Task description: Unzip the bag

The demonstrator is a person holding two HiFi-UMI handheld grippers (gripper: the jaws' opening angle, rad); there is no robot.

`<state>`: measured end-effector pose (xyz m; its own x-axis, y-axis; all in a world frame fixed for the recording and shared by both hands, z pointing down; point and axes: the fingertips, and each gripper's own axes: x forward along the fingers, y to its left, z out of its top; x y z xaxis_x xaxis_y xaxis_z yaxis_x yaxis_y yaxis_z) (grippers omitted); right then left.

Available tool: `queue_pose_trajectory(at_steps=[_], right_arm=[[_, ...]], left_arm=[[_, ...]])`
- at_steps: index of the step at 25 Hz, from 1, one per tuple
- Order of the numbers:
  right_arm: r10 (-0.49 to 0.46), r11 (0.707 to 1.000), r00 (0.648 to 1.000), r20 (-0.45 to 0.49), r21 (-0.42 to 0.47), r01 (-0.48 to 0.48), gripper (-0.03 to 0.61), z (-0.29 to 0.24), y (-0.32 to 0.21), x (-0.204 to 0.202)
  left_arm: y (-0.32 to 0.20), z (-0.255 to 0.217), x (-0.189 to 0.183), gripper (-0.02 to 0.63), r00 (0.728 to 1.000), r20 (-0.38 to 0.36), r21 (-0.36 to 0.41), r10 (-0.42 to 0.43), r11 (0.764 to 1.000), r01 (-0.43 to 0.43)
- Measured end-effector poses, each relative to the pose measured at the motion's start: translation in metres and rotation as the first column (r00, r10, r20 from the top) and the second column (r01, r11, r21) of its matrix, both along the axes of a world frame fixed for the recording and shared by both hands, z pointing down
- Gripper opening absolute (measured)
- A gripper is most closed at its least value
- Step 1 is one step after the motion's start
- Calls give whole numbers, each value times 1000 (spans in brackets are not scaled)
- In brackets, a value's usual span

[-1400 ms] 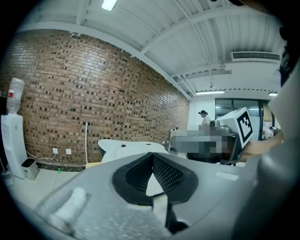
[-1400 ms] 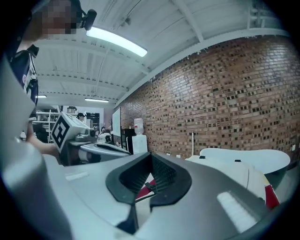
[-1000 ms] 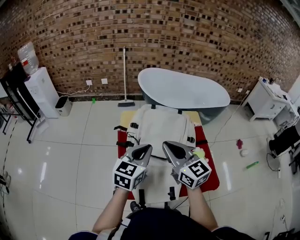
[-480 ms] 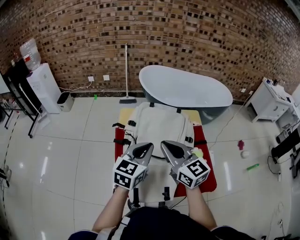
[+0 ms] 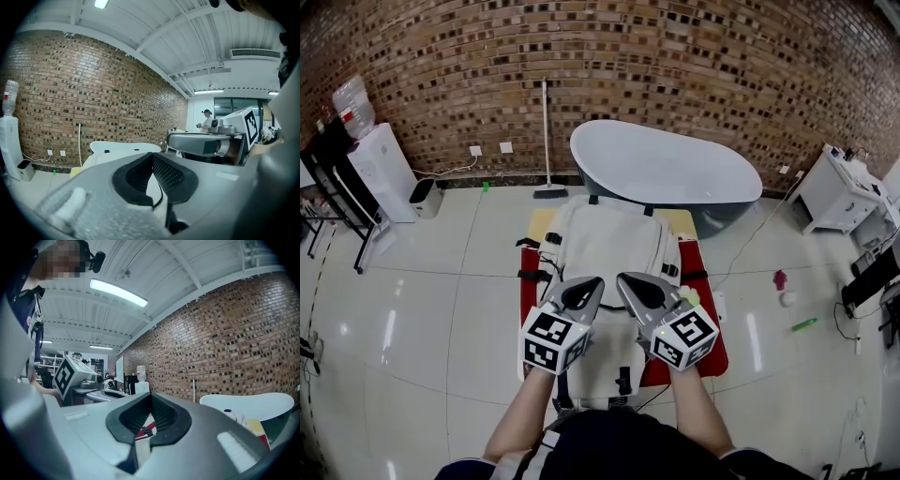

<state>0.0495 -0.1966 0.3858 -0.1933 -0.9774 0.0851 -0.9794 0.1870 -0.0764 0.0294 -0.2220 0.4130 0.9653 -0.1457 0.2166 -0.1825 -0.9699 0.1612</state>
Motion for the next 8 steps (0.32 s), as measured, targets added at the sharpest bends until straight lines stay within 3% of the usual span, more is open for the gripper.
queue_pose_trajectory(at_steps=[8], right_arm=[[-23,1000,1000,11,21,23,6,-12,8,4]], left_arm=[[7,-8,9,2,1000,-7,0,1,1000,-1]])
